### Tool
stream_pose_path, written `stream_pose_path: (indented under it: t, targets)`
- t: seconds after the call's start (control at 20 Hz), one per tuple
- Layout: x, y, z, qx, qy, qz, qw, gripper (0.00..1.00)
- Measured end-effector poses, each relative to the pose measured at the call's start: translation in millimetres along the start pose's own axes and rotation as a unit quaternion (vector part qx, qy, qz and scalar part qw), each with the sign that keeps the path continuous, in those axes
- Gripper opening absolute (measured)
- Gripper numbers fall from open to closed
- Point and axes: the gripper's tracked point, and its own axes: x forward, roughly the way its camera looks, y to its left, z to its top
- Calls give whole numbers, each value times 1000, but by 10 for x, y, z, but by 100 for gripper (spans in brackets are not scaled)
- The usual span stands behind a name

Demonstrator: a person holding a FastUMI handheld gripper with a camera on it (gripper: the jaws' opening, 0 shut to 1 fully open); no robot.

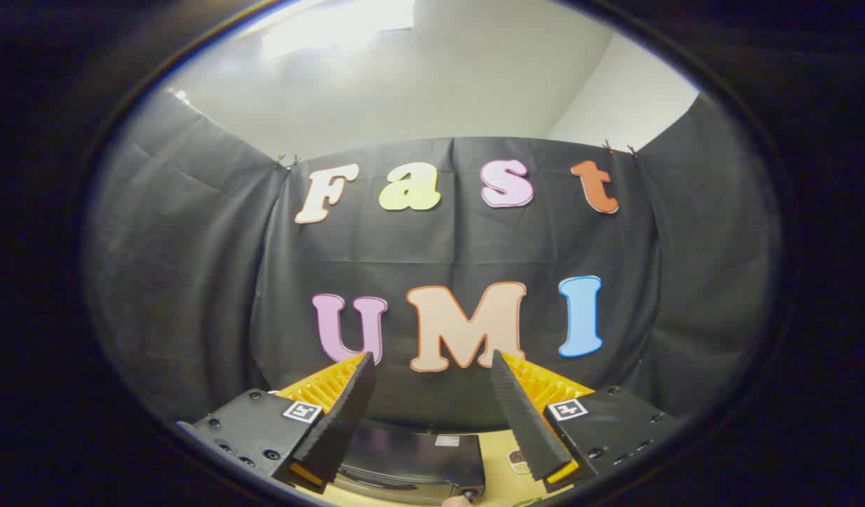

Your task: Open the toaster oven, put the food inside, and close the toaster oven door.

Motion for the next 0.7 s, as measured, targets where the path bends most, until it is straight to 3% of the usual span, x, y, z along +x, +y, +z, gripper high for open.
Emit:
stream_pose_path:
  t: [0.3, 0.7]
  targets:
    - [222, 341, -125, 22, 28, 23, 999, 100]
    - [335, 523, -234, -2, 38, 30, 999, 100]
